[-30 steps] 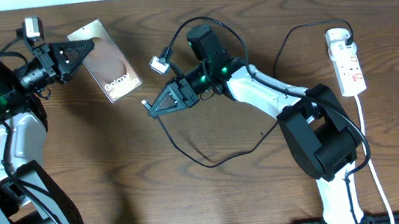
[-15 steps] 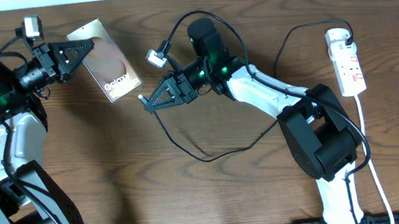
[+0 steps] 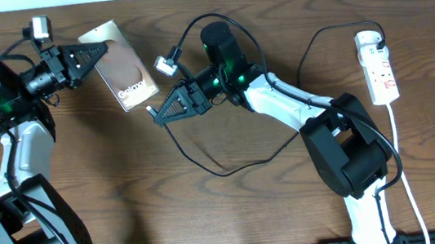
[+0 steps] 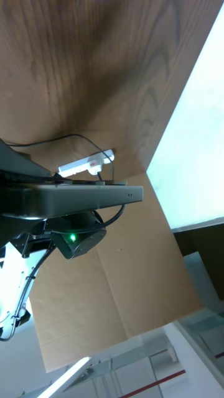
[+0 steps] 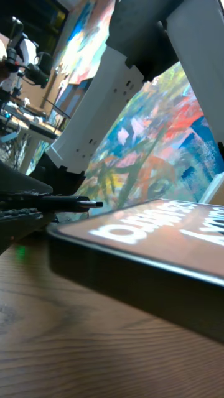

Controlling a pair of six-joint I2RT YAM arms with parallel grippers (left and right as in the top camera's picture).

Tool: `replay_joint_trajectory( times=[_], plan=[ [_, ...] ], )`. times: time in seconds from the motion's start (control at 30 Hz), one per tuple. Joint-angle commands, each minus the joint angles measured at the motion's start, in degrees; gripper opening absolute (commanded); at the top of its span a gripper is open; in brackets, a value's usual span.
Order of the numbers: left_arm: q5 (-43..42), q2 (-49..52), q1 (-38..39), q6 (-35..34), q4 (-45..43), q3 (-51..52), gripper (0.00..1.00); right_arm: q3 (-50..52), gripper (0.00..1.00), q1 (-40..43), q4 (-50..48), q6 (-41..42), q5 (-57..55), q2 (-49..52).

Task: Plug charger to phone and switch on socket

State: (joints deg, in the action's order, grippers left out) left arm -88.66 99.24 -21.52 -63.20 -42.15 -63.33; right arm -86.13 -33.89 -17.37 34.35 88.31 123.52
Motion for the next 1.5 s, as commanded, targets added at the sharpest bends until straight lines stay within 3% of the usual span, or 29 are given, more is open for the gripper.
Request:
replay_joint_trajectory(
  times=[0.0, 1.47],
  plan=[
    [-1.3, -0.6, 0.2, -0.5, -0.7, -0.3, 0.07, -0.4, 0.01, -0.3, -0.7, 0.8, 1.0, 0.2],
    [1.3, -0.6, 1.4, -0.6, -0.6, -0.3, 0.07, -0.4, 0.01, 1.3, -2.5, 4.9, -1.8, 0.2]
  ],
)
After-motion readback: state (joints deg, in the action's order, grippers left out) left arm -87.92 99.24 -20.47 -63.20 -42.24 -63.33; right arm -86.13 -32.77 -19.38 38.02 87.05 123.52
